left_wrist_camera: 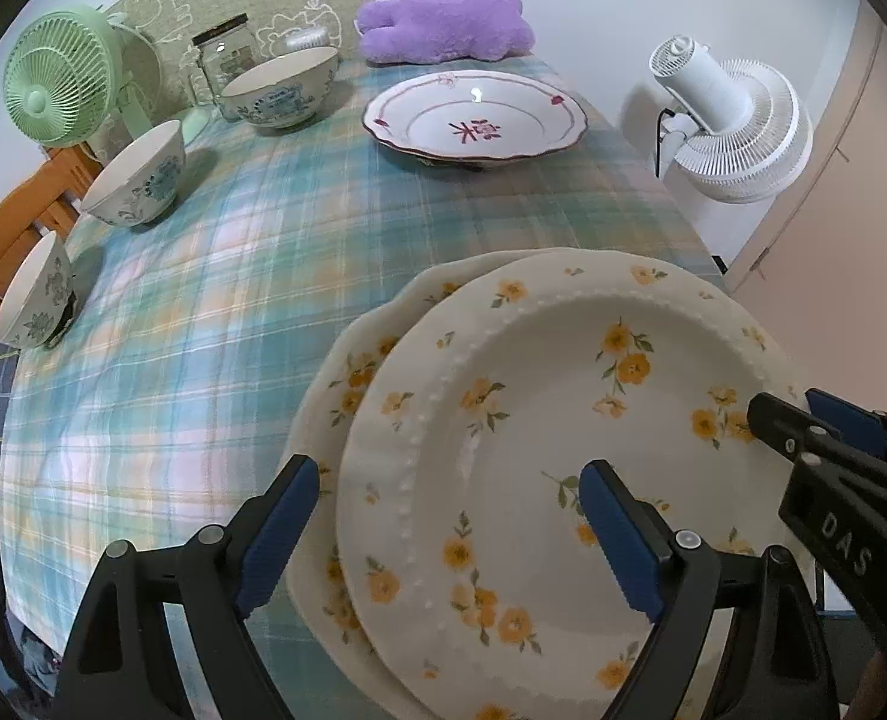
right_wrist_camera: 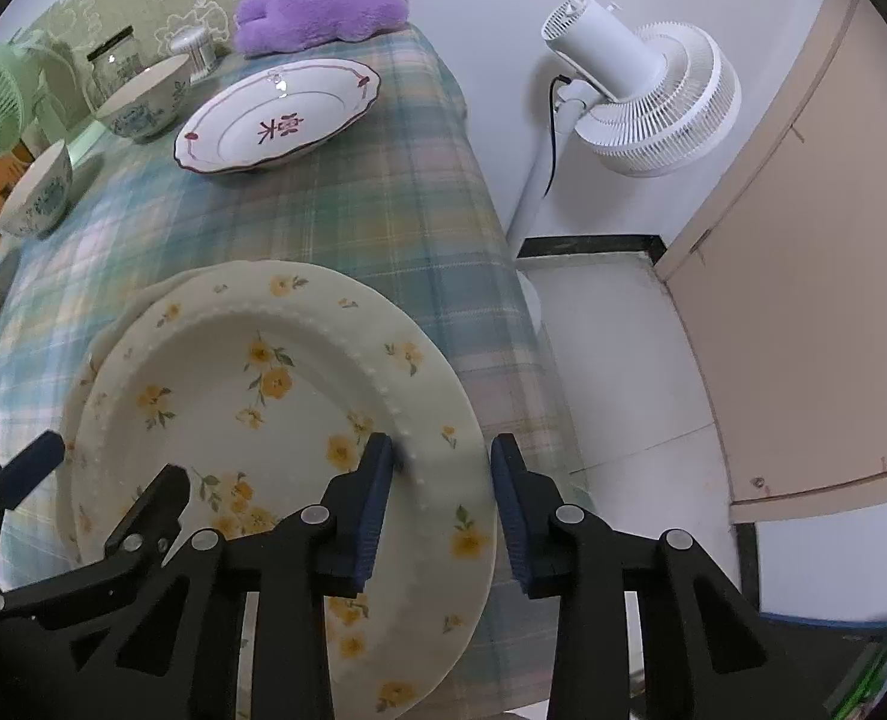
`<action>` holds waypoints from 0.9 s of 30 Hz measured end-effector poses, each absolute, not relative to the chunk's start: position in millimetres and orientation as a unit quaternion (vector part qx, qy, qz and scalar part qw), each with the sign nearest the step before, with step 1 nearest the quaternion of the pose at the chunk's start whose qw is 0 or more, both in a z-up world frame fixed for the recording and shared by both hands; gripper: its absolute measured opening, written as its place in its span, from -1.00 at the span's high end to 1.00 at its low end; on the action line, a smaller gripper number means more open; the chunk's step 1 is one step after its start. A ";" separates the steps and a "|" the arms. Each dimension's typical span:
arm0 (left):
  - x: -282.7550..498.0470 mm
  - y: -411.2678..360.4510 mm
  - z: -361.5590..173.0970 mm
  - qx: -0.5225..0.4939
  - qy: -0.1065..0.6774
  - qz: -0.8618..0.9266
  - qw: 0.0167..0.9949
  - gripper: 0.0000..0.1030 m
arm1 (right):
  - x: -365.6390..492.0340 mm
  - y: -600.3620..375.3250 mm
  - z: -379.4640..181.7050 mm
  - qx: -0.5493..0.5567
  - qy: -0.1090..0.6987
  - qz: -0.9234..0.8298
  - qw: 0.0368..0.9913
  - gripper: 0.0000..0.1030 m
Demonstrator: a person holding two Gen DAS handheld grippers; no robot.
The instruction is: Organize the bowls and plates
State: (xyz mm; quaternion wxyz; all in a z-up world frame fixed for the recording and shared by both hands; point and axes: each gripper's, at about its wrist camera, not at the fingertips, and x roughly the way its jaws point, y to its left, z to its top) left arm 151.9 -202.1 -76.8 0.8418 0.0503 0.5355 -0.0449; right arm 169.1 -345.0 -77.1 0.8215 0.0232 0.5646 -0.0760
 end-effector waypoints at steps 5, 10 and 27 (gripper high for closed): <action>152.6 -194.5 -76.7 0.045 0.539 -0.033 0.841 -0.74 | 173.5 -338.1 -80.8 0.018 0.569 -0.072 0.819 0.28; 153.0 -190.2 -78.4 0.039 0.542 -0.031 0.839 -0.74 | 178.5 -331.5 -84.6 0.015 0.569 -0.067 0.819 0.28; 150.0 -174.0 -64.4 0.018 0.534 -0.046 0.844 -0.92 | 175.8 -316.9 -53.6 0.033 0.523 -0.053 0.850 -0.22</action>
